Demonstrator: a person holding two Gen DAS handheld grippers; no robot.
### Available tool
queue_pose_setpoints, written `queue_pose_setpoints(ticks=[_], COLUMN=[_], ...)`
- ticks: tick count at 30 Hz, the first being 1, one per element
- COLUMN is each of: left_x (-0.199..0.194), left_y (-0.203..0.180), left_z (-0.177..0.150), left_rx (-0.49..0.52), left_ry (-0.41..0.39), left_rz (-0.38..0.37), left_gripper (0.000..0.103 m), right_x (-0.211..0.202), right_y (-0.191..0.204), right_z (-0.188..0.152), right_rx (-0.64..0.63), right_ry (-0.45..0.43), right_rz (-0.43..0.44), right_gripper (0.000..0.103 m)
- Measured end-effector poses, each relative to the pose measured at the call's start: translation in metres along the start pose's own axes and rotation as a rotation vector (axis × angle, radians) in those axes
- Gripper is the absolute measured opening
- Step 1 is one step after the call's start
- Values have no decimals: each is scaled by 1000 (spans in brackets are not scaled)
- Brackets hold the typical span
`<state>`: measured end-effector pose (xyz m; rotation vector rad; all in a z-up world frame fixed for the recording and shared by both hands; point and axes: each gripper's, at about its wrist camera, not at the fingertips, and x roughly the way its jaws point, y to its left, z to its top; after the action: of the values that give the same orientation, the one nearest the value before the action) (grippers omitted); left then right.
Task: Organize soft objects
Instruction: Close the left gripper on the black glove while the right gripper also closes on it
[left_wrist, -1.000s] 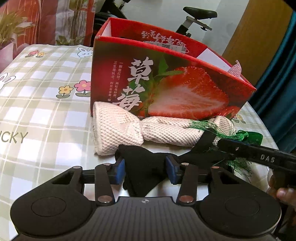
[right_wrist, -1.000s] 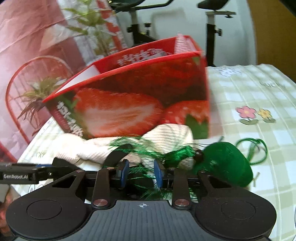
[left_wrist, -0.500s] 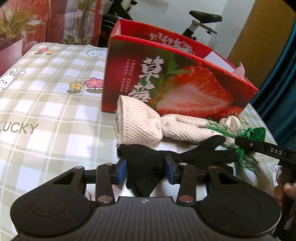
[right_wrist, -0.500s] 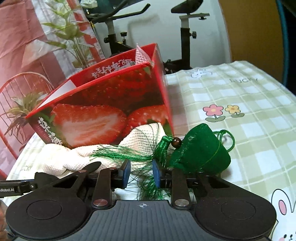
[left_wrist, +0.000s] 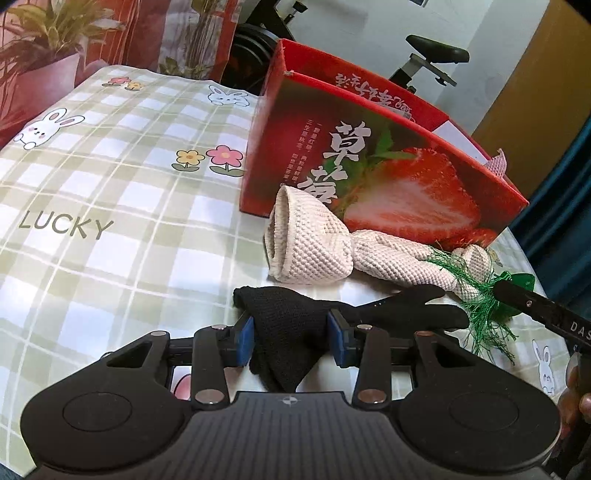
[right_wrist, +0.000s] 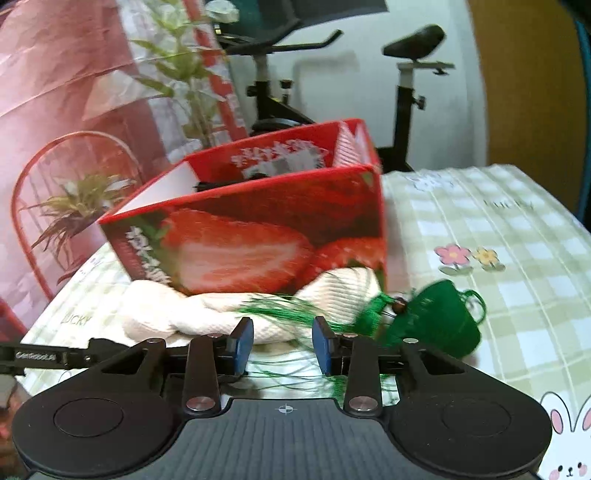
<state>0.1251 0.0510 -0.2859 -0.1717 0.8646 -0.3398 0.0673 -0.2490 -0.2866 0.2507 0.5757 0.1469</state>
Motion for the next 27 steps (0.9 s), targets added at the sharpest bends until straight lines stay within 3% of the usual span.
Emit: queue_pose_setpoints(ticks=[5, 11, 14, 16, 18, 27], left_x=[-5, -15, -16, -15, -13, -3], left_y=[5, 7, 3, 2, 4, 8], left_z=[0, 1, 0, -1, -2, -5], left_rx=[-39, -66, -37, -20, -25, -17], left_ry=[-11, -36, -30, -23, -17, 3], left_rz=[-50, -88, -71, -61, -66, -49], left_gripper=[43, 43, 41, 31, 28, 27], right_x=[0, 16, 26, 30, 34, 35], right_y=[15, 27, 35, 42, 47, 50], right_z=[3, -4, -7, -11, -15, -34], right_rx=[-51, -81, -104, -128, -151, -171], right_ry=[3, 67, 95, 101, 114, 156], right_rz=[33, 64, 68, 81, 92, 125], right_gripper=[35, 38, 40, 48, 50, 53])
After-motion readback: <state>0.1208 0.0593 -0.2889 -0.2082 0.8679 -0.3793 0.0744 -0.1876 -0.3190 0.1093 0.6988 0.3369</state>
